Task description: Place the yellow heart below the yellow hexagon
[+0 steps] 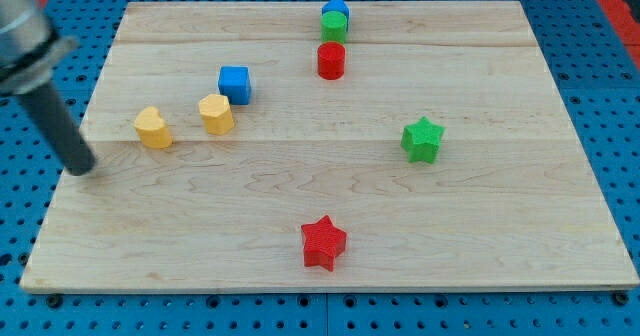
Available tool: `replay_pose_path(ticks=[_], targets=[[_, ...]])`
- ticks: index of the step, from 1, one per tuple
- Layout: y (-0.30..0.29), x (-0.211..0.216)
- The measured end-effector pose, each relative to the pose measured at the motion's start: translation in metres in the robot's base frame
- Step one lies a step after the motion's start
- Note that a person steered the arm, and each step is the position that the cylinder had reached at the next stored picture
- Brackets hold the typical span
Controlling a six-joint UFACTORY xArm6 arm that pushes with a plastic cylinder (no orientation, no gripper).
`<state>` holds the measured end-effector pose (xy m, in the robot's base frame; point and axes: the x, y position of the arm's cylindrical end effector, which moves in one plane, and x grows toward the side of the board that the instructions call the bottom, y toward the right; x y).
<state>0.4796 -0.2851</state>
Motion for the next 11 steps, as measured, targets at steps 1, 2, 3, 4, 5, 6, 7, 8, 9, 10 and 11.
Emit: replay_pose_path(ticks=[1, 2, 3, 4, 5, 6, 7, 8, 9, 10, 11], targets=[[0.014, -0.069], [0.062, -0.04], [0.122, -0.038], [0.093, -0.004], [0.09, -0.001], [0.088, -0.05], [0.104, -0.073], [0.151, -0.039], [0.143, -0.026], [0.183, -0.047], [0.155, 0.025]])
